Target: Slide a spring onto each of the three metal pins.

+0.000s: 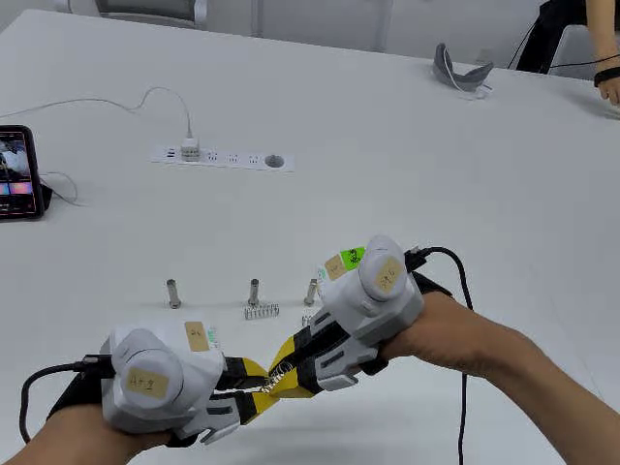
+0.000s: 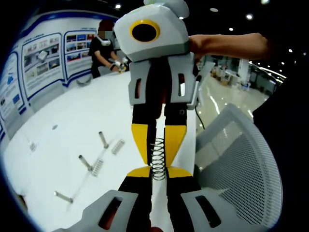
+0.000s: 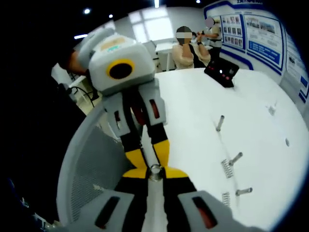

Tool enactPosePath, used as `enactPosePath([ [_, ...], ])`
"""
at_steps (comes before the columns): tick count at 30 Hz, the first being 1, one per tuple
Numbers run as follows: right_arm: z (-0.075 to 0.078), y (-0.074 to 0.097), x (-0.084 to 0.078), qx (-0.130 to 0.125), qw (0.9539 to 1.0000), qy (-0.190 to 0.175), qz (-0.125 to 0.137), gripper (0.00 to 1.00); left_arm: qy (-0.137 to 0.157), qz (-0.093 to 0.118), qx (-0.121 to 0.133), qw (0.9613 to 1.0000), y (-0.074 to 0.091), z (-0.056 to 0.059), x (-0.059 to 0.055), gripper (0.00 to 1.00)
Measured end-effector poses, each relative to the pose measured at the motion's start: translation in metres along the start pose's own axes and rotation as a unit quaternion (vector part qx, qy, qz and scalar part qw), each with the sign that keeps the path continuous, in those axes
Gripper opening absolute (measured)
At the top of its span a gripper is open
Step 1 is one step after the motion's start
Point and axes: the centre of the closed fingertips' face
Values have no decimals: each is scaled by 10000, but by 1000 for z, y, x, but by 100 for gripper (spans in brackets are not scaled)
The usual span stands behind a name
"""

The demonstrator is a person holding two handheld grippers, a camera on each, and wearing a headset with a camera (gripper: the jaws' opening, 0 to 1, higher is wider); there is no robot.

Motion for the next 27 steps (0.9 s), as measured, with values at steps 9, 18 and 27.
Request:
enactPosePath([
  [9, 4, -5, -1, -59, 9999, -103, 41, 12, 290, 206, -4, 9994, 1, -5, -6, 11],
  [18, 11, 3, 2, -190, 9988, -353, 278, 12, 337, 216, 164, 9991, 9, -14, -17, 13],
  [27, 20, 10, -4, -304, 9977, -514, 325, 12, 630, 331, 438, 9965, 21, -30, -26, 20],
])
Point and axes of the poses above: the centre of the closed fingertips' face, and the gripper's own axes: y roughly backward along the fingers, z roughly to its right, x roughly out of its top, and after that the axes turned 1 degree about y, right-handed
